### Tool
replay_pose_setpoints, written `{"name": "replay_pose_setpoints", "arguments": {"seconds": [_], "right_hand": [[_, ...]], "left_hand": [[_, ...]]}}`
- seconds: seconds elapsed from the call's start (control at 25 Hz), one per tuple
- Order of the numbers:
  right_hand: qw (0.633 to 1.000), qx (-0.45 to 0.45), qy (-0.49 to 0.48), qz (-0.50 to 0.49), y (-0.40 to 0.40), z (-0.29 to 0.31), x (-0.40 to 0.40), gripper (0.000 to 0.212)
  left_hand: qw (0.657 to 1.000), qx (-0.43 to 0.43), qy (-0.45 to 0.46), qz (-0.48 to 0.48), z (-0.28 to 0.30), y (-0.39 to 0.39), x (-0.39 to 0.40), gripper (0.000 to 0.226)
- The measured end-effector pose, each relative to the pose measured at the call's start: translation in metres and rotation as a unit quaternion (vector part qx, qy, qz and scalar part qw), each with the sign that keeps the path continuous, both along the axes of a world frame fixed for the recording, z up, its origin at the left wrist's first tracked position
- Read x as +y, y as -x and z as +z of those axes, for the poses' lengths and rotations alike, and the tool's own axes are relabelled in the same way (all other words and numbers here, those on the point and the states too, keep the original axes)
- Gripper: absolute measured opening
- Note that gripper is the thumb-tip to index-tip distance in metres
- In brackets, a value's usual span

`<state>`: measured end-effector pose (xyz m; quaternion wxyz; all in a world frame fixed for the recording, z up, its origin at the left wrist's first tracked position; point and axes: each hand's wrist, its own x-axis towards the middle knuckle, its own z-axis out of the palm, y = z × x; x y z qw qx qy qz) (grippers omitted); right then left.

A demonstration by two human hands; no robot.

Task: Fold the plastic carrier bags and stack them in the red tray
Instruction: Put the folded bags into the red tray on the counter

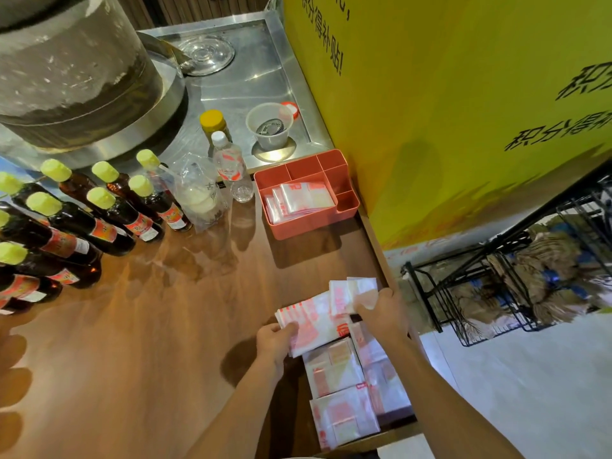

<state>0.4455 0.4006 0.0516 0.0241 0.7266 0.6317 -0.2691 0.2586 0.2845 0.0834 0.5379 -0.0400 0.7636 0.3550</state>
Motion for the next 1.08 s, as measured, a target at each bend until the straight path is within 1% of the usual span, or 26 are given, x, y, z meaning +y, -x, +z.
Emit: {"name": "replay_pose_setpoints", "arguments": {"seconds": [0.08,0.12,0.16,0.24,0.32,0.4,0.48,0.56,0.6,0.68,0.8,0.88,1.0,1.08], "right_hand": [[1.0,0.025,0.006,-0.016,-0.002,-0.004,0.003,0.06],[0.997,0.07,0.011,-0.032,-0.002,-0.006,0.006,0.055],[0.989,0.136,0.016,-0.053,-0.001,-0.005,0.008,0.046],[0.957,0.273,0.026,-0.097,0.006,0.005,0.014,0.029],[0.918,0.375,-0.005,-0.129,0.013,0.021,0.024,0.021],[0.883,0.44,-0.031,-0.158,0.024,0.045,0.044,0.022],[0.854,0.486,-0.037,-0.184,0.036,0.07,0.07,0.026],[0.842,0.511,-0.04,-0.17,0.052,0.092,0.099,0.03],[0.842,0.515,-0.04,-0.158,0.063,0.101,0.113,0.034],[0.854,0.501,-0.039,-0.139,0.089,0.11,0.139,0.042],[0.888,0.447,-0.051,-0.098,0.126,0.1,0.168,0.039],[0.917,0.391,-0.059,-0.057,0.144,0.086,0.18,0.036],[0.953,0.294,-0.069,0.033,0.161,0.076,0.181,0.034],[0.969,0.196,-0.105,0.109,0.166,0.076,0.173,0.036]], "left_hand": [[0.999,0.006,-0.03,-0.011,0.0,0.004,0.0,0.017],[0.998,0.015,-0.047,-0.024,0.001,0.007,0.0,0.016],[0.997,0.022,-0.066,-0.038,0.004,0.012,0.0,0.015],[0.993,0.026,-0.098,-0.054,0.009,0.026,0.003,0.015],[0.99,0.025,-0.129,-0.05,0.019,0.044,0.008,0.018],[0.984,0.032,-0.17,-0.034,0.031,0.064,0.016,0.024],[0.977,0.047,-0.209,-0.014,0.047,0.083,0.027,0.028],[0.969,0.06,-0.237,0.016,0.064,0.101,0.043,0.025],[0.966,0.064,-0.248,0.032,0.071,0.11,0.053,0.023],[0.96,0.075,-0.263,0.061,0.08,0.125,0.074,0.023],[0.957,0.087,-0.266,0.076,0.081,0.141,0.1,0.025],[0.958,0.087,-0.262,0.081,0.074,0.15,0.11,0.026],[0.957,0.077,-0.263,0.098,0.063,0.16,0.118,0.026],[0.956,0.064,-0.265,0.106,0.055,0.162,0.119,0.027]]}}
